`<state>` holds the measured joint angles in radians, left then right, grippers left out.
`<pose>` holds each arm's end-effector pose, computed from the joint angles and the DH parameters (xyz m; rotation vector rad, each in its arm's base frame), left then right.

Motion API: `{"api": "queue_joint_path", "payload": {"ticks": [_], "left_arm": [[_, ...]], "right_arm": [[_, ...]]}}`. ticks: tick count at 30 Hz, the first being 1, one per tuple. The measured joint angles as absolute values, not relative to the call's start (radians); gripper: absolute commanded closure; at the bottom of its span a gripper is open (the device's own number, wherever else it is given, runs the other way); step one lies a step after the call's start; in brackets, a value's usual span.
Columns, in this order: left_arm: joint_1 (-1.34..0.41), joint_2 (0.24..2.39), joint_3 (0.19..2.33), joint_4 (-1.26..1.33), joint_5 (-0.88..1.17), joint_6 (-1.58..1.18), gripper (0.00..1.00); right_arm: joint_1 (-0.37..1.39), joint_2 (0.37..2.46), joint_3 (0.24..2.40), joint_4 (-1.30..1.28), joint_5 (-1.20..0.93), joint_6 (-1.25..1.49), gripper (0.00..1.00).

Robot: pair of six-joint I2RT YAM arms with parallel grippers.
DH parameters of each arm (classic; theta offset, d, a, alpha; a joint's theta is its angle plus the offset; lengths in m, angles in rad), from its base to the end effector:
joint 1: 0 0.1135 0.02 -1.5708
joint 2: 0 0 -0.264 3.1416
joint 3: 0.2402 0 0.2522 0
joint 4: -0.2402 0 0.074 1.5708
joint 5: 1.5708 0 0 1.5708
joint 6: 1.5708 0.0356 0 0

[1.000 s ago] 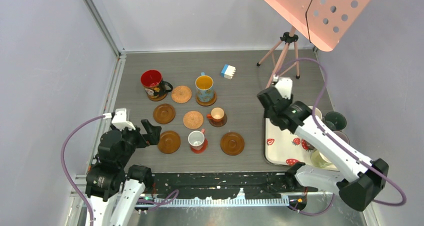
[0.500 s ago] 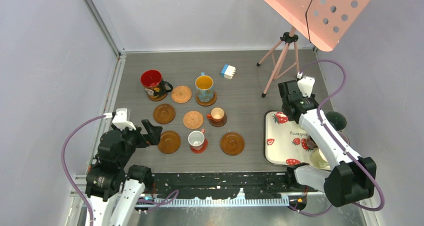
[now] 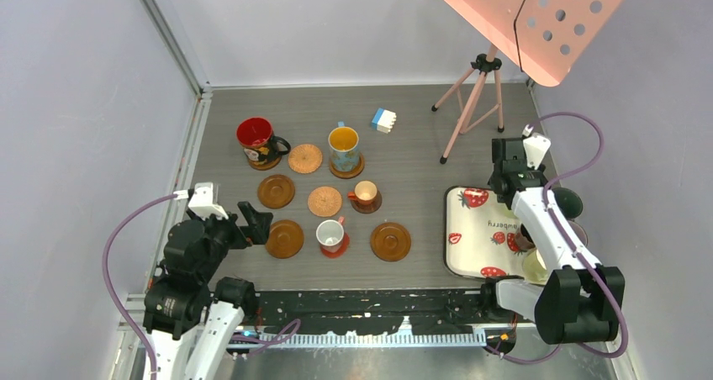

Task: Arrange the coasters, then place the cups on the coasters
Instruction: Pick up the cup from the tray.

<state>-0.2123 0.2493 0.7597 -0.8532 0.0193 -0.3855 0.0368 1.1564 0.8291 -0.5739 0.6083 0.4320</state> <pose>0.0505 -0.0116 0.3138 -0.1543 1.9299 -0.4197 0.2296 -0.0119 0.2523 0.7012 2.2168 -0.5189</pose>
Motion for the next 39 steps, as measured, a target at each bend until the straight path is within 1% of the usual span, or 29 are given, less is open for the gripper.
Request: {"api": "queue_joint_path", "payload": {"ticks": [10, 16, 20, 24, 34, 37, 39], "left_arm": [[-0.214, 0.249, 0.760, -0.853, 0.016, -0.385, 0.01], [-0.214, 0.246, 0.760, -0.853, 0.012, -0.385, 0.01], [-0.214, 0.243, 0.760, -0.853, 0.000, -0.385, 0.01], [-0.214, 0.239, 0.760, -0.853, -0.009, -0.385, 0.01], [-0.214, 0.234, 0.759, -0.853, -0.020, -0.385, 0.01], [-0.214, 0.234, 0.759, -0.853, -0.025, -0.385, 0.01], [-0.214, 0.232, 0.759, -0.853, -0.026, -0.385, 0.01]], "right_arm": [[-0.007, 1.161, 0.813, -0.495, 0.604, 0.487, 0.44], [-0.037, 1.216, 0.813, -0.470, 0.603, 0.521, 0.45], [-0.041, 1.241, 0.809, -0.456, 0.594, 0.538, 0.48], [-0.042, 1.264, 0.802, -0.435, 0.586, 0.550, 0.56], [-0.043, 1.266, 0.791, -0.404, 0.574, 0.553, 0.62], [-0.043, 1.268, 0.791, -0.401, 0.573, 0.551, 0.62], [-0.044, 1.276, 0.791, -0.396, 0.573, 0.548, 0.60]]}}
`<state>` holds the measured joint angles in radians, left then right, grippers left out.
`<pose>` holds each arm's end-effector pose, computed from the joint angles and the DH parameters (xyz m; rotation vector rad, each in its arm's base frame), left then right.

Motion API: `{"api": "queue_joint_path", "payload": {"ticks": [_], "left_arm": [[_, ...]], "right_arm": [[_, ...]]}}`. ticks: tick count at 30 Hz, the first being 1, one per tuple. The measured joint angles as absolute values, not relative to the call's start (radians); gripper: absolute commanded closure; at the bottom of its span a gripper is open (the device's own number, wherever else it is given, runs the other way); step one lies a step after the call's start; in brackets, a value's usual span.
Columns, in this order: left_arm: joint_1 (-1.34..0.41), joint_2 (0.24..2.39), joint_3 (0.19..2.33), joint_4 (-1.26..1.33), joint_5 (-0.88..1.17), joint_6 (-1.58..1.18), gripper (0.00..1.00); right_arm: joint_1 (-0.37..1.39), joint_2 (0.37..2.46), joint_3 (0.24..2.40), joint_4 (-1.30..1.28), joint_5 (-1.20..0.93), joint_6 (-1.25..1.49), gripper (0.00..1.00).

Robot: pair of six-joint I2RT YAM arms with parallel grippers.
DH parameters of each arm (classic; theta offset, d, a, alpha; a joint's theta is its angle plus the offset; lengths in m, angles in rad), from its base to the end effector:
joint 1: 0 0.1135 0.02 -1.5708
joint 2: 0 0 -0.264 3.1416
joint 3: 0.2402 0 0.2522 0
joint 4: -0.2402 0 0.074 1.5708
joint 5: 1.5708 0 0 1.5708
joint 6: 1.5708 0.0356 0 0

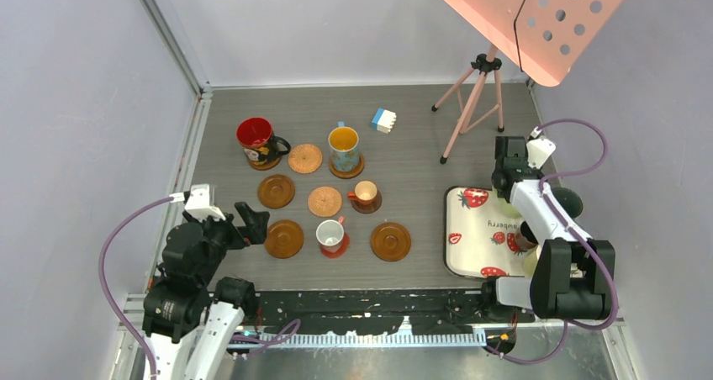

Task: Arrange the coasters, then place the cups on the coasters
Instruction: Pick up the cup from the tray.

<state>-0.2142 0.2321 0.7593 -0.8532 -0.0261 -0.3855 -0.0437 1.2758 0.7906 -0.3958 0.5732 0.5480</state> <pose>0.0475 -0.0094 0.3142 -0.1817 1.9063 -0.3820 0.2530 -0.0304 0.2248 0.9054 2.1334 -0.4512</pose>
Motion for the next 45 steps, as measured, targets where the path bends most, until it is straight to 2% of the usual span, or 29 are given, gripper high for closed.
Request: {"api": "queue_joint_path", "payload": {"ticks": [3, 5, 19, 36, 45], "left_arm": [[-0.214, 0.227, 0.759, -0.853, -0.027, -0.385, 0.01], [-0.214, 0.226, 0.759, -0.853, -0.027, -0.385, 0.01], [-0.214, 0.226, 0.759, -0.853, -0.027, -0.385, 0.01], [-0.214, 0.227, 0.757, -0.853, -0.026, -0.385, 0.01], [-0.214, 0.227, 0.756, -0.853, -0.026, -0.385, 0.01]], "right_arm": [[-0.046, 1.293, 0.791, -0.382, 0.573, 0.543, 0.57], [-0.051, 1.308, 0.791, -0.376, 0.573, 0.538, 0.58], [-0.056, 1.275, 0.781, -0.404, 0.540, 0.480, 0.94], [-0.036, 1.163, 0.783, -0.484, 0.374, 0.371, 0.94], [0.131, 1.137, 0.839, -0.506, 0.364, 0.336, 0.95]]}}
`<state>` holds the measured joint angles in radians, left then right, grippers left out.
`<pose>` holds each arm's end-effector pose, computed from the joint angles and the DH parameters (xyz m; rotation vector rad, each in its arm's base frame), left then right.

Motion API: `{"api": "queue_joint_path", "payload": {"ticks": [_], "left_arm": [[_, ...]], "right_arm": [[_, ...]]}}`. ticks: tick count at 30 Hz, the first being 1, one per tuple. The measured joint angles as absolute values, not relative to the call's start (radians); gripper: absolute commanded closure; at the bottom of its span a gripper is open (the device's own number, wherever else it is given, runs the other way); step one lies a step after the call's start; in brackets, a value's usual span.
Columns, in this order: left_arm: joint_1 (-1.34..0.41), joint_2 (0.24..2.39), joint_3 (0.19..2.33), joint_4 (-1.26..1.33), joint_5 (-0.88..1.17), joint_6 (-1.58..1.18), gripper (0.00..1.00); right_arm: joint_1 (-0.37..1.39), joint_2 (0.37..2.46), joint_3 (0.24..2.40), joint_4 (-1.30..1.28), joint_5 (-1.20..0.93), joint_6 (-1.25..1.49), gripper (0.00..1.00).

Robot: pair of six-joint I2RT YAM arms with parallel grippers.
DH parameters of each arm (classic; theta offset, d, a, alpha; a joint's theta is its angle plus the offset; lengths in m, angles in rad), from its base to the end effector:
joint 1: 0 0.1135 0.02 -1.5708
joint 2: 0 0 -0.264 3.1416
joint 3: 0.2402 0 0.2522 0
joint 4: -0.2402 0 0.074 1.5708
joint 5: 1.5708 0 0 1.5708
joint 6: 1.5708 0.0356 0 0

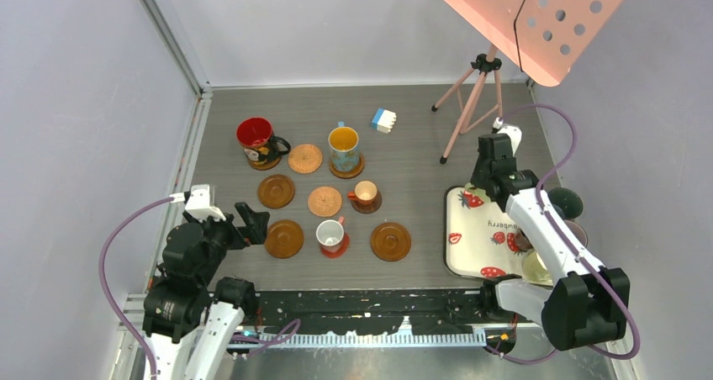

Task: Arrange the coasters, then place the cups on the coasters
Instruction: Pick up the cup from the tray.

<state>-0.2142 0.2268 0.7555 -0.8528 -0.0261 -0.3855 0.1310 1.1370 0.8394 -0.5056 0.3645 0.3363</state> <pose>0.0470 -0.0093 0.3133 -0.1815 1.9044 -0.3824 0.2349 0.0182 0.2614 0.4077 2.2801 -0.1982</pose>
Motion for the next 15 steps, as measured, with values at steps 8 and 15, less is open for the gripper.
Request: {"api": "queue_joint_path", "payload": {"ticks": [8, 15], "left_arm": [[-0.214, 0.227, 0.755, -0.853, -0.026, -0.385, 0.01], [-0.214, 0.227, 0.755, -0.853, -0.026, -0.385, 0.01]], "right_arm": [[0.262, 1.137, 0.883, -0.541, 0.368, 0.326, 0.95], [0.417, 1.137, 0.974, -0.594, 0.336, 0.266, 0.94]]}}
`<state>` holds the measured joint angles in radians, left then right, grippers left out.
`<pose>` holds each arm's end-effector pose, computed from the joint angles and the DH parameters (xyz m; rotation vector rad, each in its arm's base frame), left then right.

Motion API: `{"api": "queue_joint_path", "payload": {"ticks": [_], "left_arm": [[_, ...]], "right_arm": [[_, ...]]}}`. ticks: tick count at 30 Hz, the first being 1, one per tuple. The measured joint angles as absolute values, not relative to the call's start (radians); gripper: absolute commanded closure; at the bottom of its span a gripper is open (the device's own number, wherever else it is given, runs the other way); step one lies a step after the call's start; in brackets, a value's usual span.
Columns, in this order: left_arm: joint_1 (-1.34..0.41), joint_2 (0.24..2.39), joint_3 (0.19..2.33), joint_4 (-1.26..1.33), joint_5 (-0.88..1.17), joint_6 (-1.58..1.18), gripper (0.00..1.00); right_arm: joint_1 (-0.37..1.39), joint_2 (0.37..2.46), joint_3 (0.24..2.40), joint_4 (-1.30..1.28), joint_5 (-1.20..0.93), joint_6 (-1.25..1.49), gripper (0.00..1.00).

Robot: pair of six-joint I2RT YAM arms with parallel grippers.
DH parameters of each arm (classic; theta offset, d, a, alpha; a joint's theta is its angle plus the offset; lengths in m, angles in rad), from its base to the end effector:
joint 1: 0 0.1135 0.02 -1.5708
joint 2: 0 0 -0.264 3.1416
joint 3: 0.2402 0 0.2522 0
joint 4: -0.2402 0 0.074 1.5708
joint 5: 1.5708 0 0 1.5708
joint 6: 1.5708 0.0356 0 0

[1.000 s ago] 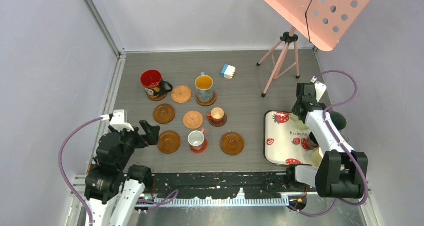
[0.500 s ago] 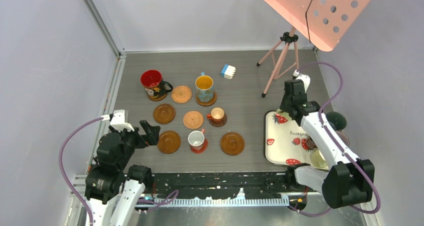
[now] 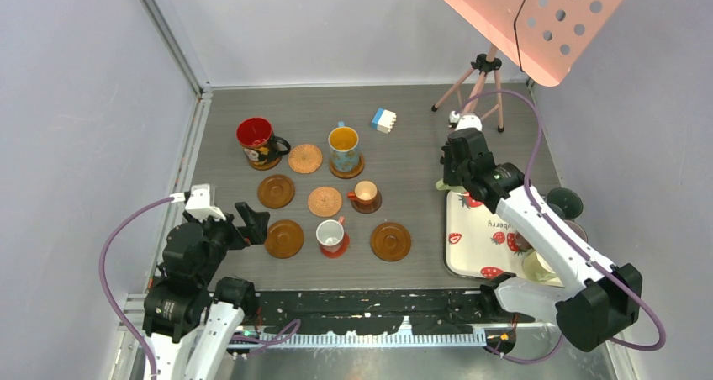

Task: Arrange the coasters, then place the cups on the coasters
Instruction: Pick up the cup from the tray, then place the cup on the coaster.

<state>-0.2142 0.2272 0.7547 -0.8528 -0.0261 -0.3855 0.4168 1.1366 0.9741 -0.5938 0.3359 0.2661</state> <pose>0.0472 -0.0093 0.3131 -0.1816 1.9056 -0.3821 0.2230 0.0859 0.2987 -0.0053 2.2758 -0.0348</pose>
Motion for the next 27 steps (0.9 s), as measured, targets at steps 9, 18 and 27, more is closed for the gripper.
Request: {"api": "queue_joint_path", "payload": {"ticks": [9, 18, 27], "left_arm": [[-0.214, 0.229, 0.755, -0.853, -0.026, -0.385, 0.01], [-0.214, 0.229, 0.755, -0.852, -0.026, -0.385, 0.01], [-0.214, 0.229, 0.755, -0.852, -0.026, -0.385, 0.01]], "right_arm": [[0.601, 1.140, 1.084, -0.629, 0.226, 0.171, 0.94], [0.761, 1.164, 1.117, -0.743, 0.208, 0.187, 0.95], [0.900, 1.226, 1.118, -0.772, 0.158, 0.245, 0.95]]}}
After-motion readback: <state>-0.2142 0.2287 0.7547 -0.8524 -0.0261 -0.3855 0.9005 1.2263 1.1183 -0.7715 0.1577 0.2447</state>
